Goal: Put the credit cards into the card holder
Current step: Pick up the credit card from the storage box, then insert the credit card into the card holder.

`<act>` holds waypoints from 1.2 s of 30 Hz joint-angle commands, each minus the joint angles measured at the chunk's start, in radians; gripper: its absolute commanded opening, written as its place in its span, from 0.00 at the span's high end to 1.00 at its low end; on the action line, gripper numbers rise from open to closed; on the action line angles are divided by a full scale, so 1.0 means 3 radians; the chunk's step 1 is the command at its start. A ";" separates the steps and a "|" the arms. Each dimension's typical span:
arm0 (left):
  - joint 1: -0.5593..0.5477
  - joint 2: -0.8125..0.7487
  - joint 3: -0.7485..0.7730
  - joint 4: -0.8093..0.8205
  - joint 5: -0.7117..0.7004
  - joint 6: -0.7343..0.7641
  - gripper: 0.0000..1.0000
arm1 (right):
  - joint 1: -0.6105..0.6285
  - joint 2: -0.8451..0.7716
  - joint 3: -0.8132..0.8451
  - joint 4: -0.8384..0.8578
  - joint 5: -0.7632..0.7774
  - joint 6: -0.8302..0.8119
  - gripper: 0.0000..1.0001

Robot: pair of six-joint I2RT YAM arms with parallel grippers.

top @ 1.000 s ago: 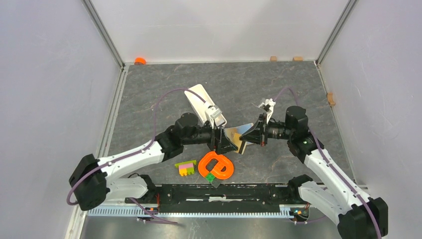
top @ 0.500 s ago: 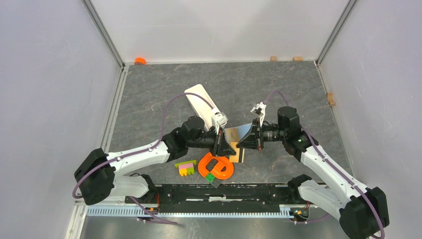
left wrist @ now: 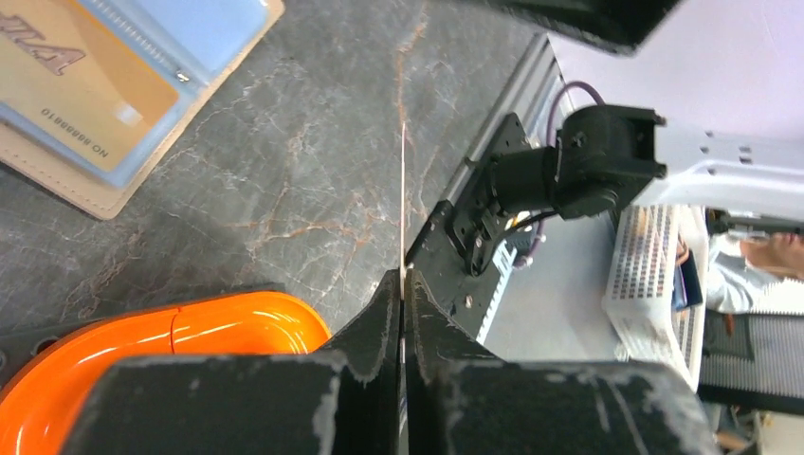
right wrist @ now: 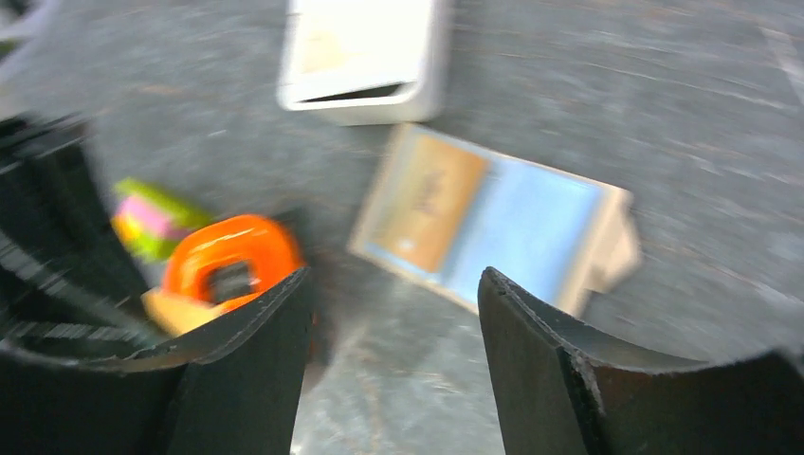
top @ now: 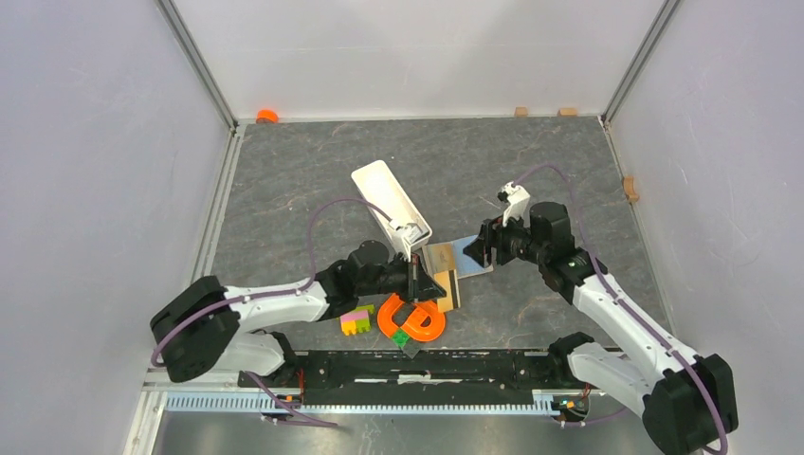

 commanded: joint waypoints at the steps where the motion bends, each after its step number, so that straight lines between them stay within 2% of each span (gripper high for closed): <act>1: -0.0112 0.0281 -0.0040 0.0650 -0.0483 -0.0473 0.98 | -0.0072 0.0129 0.0092 -0.0133 0.1557 -0.0088 0.32; 5: -0.0139 0.0656 0.0022 0.0962 -0.0611 -0.0607 0.98 | -0.0071 0.0227 -0.0004 -0.0055 0.2269 -0.0117 0.34; 8: -0.0140 0.0896 0.0134 0.1016 -0.0768 -0.0614 0.98 | -0.0072 0.0336 -0.0056 0.0030 0.2473 -0.0171 0.34; 15: -0.0049 0.1199 0.0472 0.0651 -0.1021 -0.0518 0.98 | -0.0077 0.0633 -0.0085 0.0300 0.2354 -0.0327 0.37; 26: 0.0186 0.1472 0.0446 0.0820 -0.0833 -0.0602 0.98 | -0.0088 0.1166 -0.0018 0.0494 0.2014 -0.0274 0.47; 36: 0.0257 0.1557 0.0424 0.0887 -0.0789 -0.0602 0.98 | -0.0088 0.1422 -0.0004 0.0683 0.1922 -0.0243 0.47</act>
